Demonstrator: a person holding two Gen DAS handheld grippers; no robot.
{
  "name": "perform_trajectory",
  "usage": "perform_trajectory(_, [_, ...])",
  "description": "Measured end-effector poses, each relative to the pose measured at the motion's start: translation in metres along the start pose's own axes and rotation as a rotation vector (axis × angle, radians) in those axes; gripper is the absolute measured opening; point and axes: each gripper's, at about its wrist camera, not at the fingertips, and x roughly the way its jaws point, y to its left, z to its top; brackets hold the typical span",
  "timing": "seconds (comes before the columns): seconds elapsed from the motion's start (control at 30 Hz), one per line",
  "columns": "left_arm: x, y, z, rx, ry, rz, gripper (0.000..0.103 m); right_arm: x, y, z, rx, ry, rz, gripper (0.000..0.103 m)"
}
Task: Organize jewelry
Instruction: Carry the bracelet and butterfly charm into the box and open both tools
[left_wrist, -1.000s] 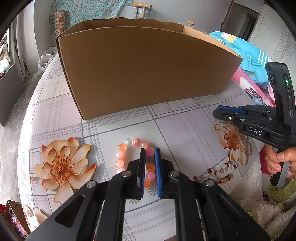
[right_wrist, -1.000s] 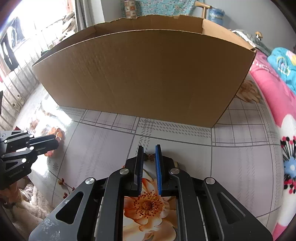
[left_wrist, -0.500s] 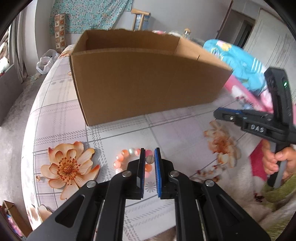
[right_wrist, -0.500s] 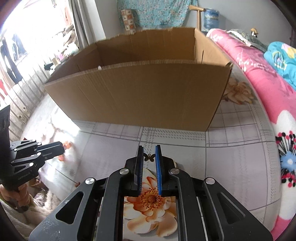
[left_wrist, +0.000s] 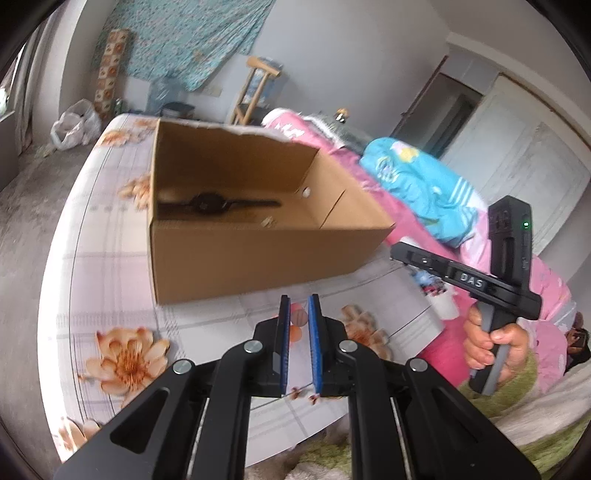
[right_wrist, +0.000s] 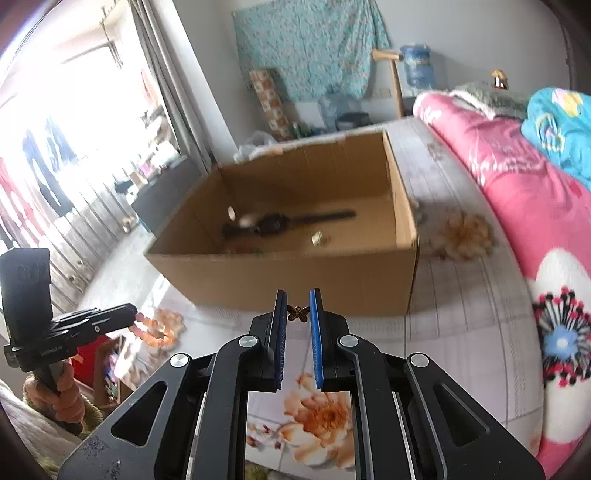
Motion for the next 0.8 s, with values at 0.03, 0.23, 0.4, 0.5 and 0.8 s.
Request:
perform_trajectory(0.03, [-0.003, -0.002, 0.005, 0.002, -0.004, -0.017, 0.009, -0.003, 0.001, 0.004, 0.0, -0.012, 0.008, 0.01])
perform_trajectory(0.23, [-0.016, -0.024, 0.05, 0.053, -0.043, -0.117, 0.009, -0.015, -0.001, 0.04, -0.023, -0.093, 0.053, 0.01])
perform_trajectory(0.4, [-0.005, -0.034, 0.099, 0.099, -0.044, -0.161, 0.009, -0.007, -0.008, 0.077, -0.08, -0.109, 0.071, 0.01])
perform_trajectory(0.5, [0.025, -0.035, 0.126, 0.106, 0.005, -0.152, 0.009, 0.008, -0.018, 0.092, -0.1, -0.087, 0.065, 0.01])
perform_trajectory(0.8, [0.176, -0.026, 0.178, 0.023, 0.358, -0.146, 0.009, 0.031, -0.049, 0.105, -0.038, -0.078, 0.074, 0.01])
